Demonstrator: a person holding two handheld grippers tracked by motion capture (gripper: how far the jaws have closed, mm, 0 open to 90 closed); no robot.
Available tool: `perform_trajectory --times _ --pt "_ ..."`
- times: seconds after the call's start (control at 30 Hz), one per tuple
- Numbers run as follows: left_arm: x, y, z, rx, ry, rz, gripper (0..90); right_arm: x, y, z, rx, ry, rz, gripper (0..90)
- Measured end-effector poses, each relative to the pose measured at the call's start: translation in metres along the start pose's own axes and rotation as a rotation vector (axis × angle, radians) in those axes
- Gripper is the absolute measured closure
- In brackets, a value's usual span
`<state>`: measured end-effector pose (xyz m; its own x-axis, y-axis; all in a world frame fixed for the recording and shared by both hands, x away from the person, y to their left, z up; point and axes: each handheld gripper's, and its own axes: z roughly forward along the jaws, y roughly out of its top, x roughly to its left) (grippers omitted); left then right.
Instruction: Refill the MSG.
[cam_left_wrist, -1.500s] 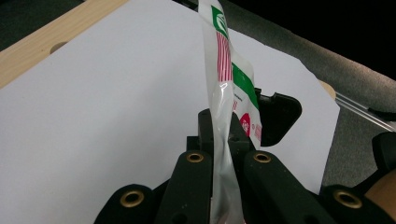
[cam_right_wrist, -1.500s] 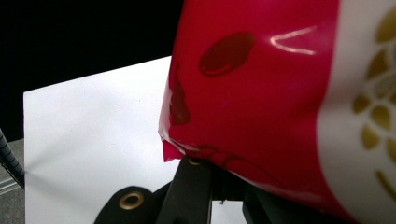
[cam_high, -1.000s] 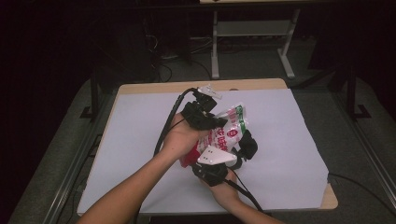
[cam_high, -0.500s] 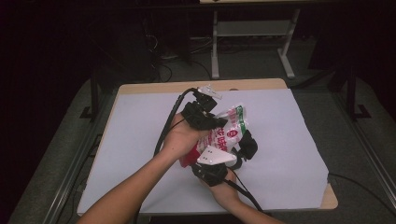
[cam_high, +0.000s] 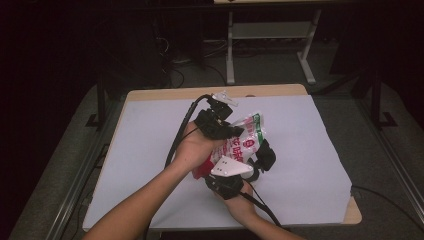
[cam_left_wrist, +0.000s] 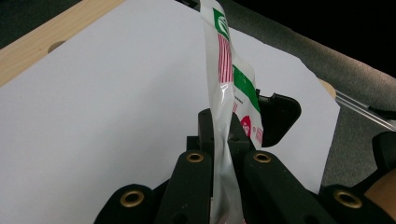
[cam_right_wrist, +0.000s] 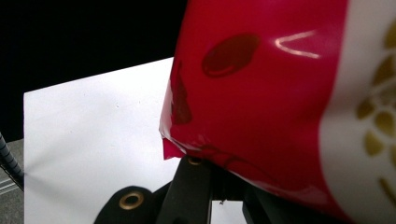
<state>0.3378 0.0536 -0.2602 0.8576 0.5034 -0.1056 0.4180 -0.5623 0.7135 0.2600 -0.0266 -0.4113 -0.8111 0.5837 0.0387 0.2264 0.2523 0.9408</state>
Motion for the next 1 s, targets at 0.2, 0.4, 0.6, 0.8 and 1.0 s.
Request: perform_trajectory --times 0.2,0.4,0.6,0.8,1.0 --pt "-0.0002 0.0001 0.0000 0.004 0.002 0.004 90.0 0.0002 0.0001 0.0002 -0.003 0.004 -0.001 90.0" --pt "-0.0007 0.0006 0.0000 0.006 0.005 0.006 90.0 -0.0001 0.0004 0.0006 -0.009 0.007 -0.003 90.0" --pt "-0.0012 0.0012 -0.0001 0.005 0.009 0.006 90.0 0.0005 0.0014 0.0007 -0.014 0.007 0.004 90.0" --pt "-0.0021 0.0012 0.0004 0.003 0.008 0.002 90.0 0.0010 0.0016 0.0007 -0.020 0.012 0.003 90.0" --pt "-0.0025 0.0014 0.0003 0.003 0.007 0.002 90.0 0.0012 0.0017 0.0010 -0.023 0.015 0.003 90.0"
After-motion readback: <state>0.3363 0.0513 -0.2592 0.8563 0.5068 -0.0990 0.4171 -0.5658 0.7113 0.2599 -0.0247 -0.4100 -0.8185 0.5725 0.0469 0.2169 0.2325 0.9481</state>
